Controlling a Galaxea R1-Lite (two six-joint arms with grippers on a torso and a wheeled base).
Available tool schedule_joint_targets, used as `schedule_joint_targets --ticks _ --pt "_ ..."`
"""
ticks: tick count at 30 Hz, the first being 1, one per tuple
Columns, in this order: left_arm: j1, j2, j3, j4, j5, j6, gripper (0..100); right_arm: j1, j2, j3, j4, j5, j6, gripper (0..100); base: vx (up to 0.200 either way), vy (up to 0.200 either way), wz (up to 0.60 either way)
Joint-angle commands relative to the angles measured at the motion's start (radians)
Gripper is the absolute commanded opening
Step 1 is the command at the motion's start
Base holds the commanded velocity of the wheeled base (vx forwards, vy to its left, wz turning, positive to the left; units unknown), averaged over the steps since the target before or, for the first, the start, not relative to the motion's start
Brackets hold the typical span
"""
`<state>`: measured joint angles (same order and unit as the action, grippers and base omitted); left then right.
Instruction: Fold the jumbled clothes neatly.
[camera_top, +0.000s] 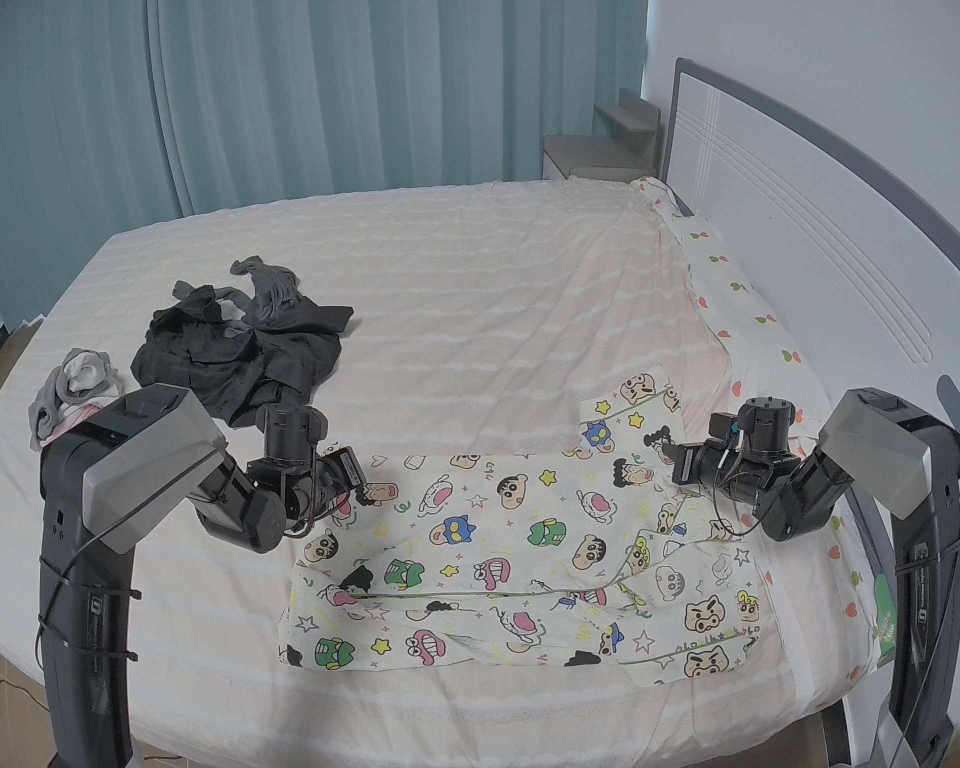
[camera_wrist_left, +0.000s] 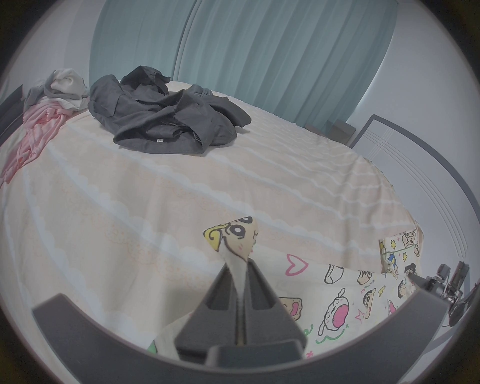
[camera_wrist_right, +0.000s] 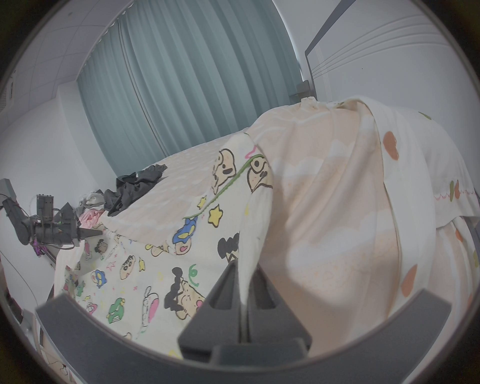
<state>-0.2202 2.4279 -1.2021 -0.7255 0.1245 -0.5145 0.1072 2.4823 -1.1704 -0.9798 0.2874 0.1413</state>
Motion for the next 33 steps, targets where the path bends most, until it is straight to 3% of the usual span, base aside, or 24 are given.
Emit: schedule_joint_targets --ticks 1,12,19,33 --pt "-0.004 -0.029 0.018 0.000 0.004 0.002 0 -0.015 -0.051 0.028 0.000 0.024 0.004 0 0.000 0.000 0.00" --pt "-0.007 -0.107 0.090 -0.002 0.006 0.005 0 -0.054 -0.140 0.133 -0.007 0.114 0.047 0 0.000 0.000 0.00" --pt "-0.007 -0.130 0.162 -0.008 0.006 0.031 0 -0.066 -0.177 0.290 -0.106 0.190 0.047 0 0.000 0.000 0.00" --pt "-0.019 -0.173 0.374 -0.204 -0.002 0.085 0 -0.077 -0.261 0.497 -0.168 0.292 0.037 0 0.000 0.000 0.00"
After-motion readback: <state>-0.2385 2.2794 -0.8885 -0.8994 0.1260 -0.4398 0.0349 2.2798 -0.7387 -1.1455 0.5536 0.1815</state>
